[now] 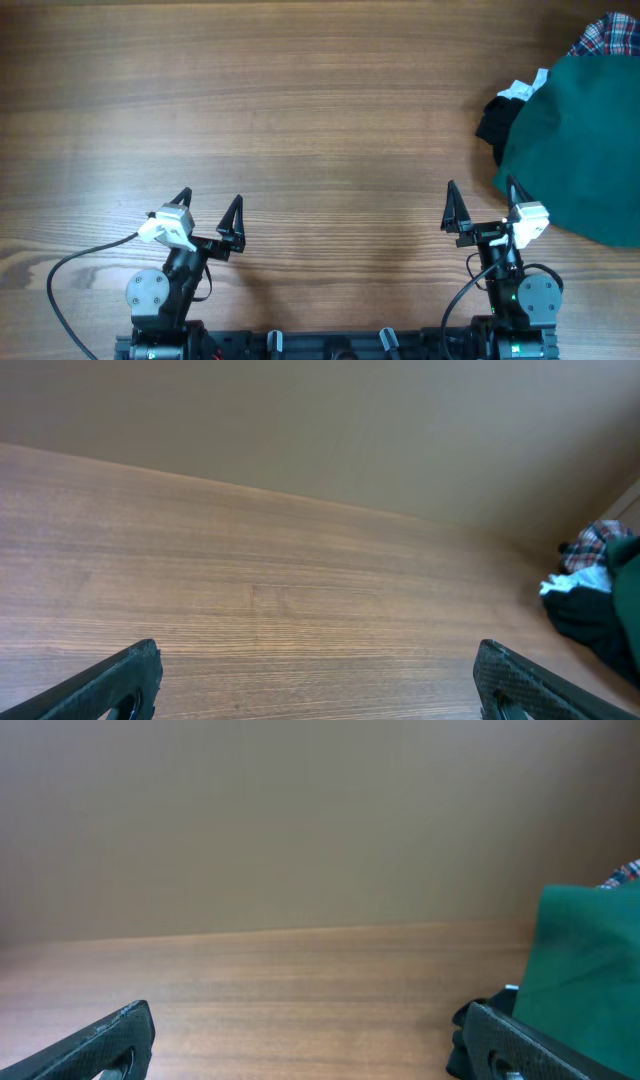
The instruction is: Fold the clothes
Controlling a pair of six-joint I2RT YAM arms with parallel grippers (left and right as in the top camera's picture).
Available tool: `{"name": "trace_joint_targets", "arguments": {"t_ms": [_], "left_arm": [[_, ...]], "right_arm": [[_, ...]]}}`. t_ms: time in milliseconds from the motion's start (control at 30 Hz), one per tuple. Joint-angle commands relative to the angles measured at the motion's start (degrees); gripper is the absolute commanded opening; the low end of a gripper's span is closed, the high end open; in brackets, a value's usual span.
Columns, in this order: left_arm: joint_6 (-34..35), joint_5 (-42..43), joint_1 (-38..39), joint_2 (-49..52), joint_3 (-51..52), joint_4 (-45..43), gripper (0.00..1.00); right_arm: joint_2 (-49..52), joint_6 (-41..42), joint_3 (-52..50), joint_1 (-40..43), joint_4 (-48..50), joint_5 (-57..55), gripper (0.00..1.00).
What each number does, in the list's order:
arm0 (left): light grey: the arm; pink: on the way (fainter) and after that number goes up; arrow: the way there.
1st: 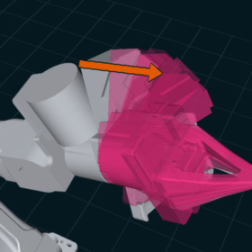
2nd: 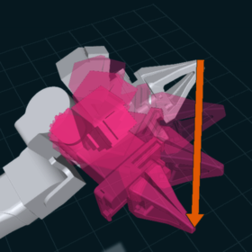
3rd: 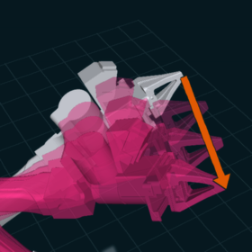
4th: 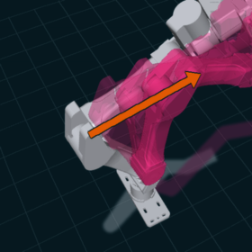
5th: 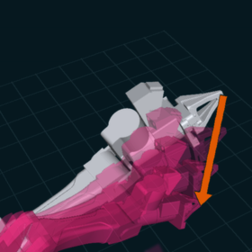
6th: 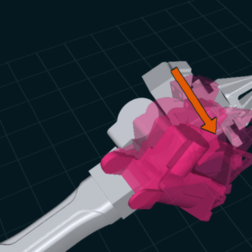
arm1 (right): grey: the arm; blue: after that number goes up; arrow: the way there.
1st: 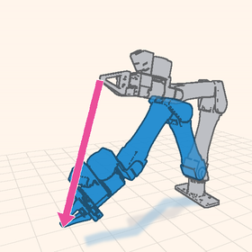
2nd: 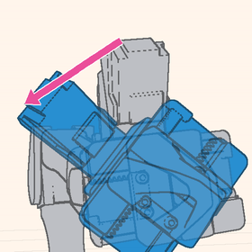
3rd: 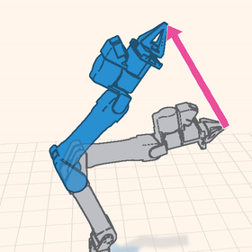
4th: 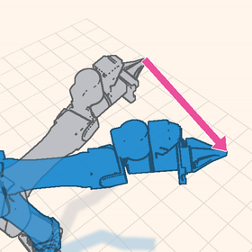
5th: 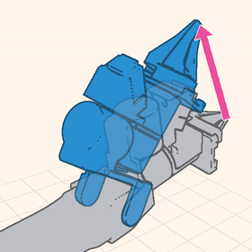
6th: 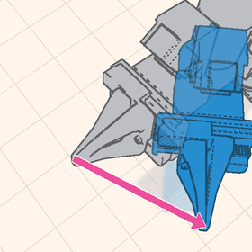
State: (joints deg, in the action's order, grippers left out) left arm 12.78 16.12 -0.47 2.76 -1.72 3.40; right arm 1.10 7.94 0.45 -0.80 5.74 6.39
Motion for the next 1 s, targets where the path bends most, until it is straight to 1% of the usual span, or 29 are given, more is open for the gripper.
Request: {"name": "trace_joint_targets", "arguments": {"t_ms": [0,167,533,767,867,967], "left_arm": [[2.7,-0.5,0.2,0.3,0.1,-0.4,1.00],[2.7,-0.1,0.2,0.7,-0.5,0.1,1.00],[2.7,0.0,0.2,6.2,-1.9,-1.4,1.00],[2.7,1.0,0.2,6.6,-3.1,-1.9,1.00],[2.7,1.7,0.2,6.9,-4.2,-0.8,1.00],[2.7,3.3,0.2,8.7,-7.0,1.2,1.00]], "right_arm": [[-0.3,1.0,-0.1,0.3,1.3,1.8,1.00],[-0.3,1.1,-0.1,0.3,1.1,3.1,1.00],[-0.3,1.1,-0.1,0.3,1.0,3.1,1.00],[-0.3,1.0,-0.1,0.3,0.7,3.1,1.00],[0.4,1.1,0.2,0.3,0.6,4.2,1.00],[3.3,1.0,1.8,0.3,-1.0,5.6,1.00]]}}
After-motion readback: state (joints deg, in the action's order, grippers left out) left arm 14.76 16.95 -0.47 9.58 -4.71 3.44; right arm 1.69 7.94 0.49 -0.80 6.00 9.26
